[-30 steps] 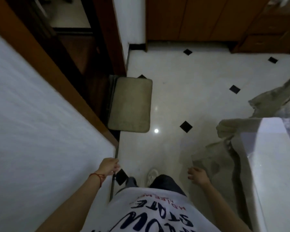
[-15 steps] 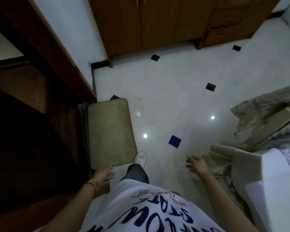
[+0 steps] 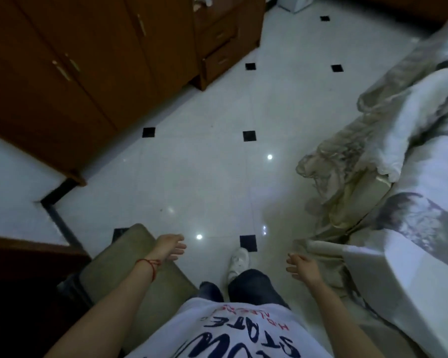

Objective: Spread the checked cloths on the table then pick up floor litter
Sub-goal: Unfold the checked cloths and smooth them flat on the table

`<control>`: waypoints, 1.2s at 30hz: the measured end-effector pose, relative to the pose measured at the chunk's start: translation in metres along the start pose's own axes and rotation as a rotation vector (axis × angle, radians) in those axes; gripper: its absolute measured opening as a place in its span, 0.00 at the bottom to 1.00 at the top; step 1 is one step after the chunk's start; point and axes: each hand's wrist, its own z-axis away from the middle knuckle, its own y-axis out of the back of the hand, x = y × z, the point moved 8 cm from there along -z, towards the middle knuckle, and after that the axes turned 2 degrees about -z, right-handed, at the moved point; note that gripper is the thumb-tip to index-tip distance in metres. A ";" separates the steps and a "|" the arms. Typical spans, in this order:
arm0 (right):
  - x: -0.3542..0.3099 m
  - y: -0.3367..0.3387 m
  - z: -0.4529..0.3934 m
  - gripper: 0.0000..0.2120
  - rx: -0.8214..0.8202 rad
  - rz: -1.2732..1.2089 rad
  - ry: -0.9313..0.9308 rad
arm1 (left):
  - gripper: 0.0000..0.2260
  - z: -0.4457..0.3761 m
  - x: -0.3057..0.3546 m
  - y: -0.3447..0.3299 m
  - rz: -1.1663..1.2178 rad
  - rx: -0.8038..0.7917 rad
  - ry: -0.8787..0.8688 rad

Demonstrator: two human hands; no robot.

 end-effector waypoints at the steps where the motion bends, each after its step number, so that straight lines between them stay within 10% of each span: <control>1: -0.008 0.002 -0.007 0.10 0.007 -0.033 -0.007 | 0.10 -0.009 0.018 -0.005 -0.039 -0.010 -0.015; 22: -0.041 0.077 -0.048 0.09 0.378 -0.613 -0.130 | 0.07 -0.073 0.283 -0.207 -0.727 -0.349 -0.225; 36: -0.099 0.095 0.033 0.08 1.204 -1.229 -0.110 | 0.08 0.037 0.504 -0.416 -0.971 -0.896 -0.852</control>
